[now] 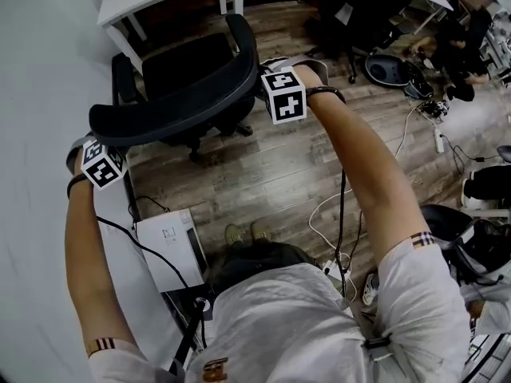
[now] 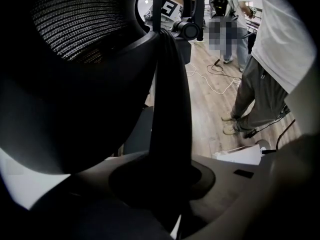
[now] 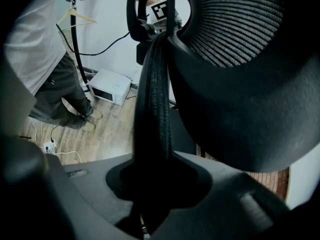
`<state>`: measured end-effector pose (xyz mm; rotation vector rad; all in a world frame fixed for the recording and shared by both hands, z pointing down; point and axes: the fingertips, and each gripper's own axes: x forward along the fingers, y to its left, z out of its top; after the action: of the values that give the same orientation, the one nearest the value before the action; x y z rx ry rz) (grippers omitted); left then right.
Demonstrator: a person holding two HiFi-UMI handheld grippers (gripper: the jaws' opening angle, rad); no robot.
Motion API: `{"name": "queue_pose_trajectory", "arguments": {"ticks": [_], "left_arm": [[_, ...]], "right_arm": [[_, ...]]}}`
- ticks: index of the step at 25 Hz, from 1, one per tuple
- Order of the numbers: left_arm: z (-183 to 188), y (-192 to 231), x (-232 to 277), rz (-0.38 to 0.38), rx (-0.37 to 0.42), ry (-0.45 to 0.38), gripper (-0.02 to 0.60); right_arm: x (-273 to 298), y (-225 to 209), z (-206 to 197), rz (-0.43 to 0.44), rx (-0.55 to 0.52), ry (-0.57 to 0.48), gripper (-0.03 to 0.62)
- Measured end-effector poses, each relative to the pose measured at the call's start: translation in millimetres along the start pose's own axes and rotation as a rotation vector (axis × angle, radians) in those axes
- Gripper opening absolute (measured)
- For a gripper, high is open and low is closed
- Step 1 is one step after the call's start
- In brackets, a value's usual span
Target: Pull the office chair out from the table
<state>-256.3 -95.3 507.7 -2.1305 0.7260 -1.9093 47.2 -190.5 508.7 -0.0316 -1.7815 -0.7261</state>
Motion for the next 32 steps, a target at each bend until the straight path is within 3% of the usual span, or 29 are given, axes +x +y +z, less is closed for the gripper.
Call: {"name": "queue_pose_trajectory", "arguments": {"ticks": [8, 16, 26, 32], "left_arm": [[-7.9, -40.2, -6.4, -0.024, -0.021, -0.009, 0.094], [-1.8, -63.9, -26.8, 0.004, 0.020, -0.025, 0.094], [-1.2, -94.3, -39.8, -0.019, 0.029, -0.023, 0.101], [-4.4, -100.7, -43.7, 0.010, 0.026, -0.012, 0.160]], "right_arm": [[-12.3, 34.4, 12.4, 0.001, 0.016, 0.012, 0.098], [-27.8, 68.4, 22.4, 0.003, 0.032, 0.020, 0.098], [-44.3, 93.2, 31.0, -0.004, 0.033, 0.021, 0.101], [-49.5, 98.4, 37.6, -0.016, 0.071, 0.007, 0.181]]}}
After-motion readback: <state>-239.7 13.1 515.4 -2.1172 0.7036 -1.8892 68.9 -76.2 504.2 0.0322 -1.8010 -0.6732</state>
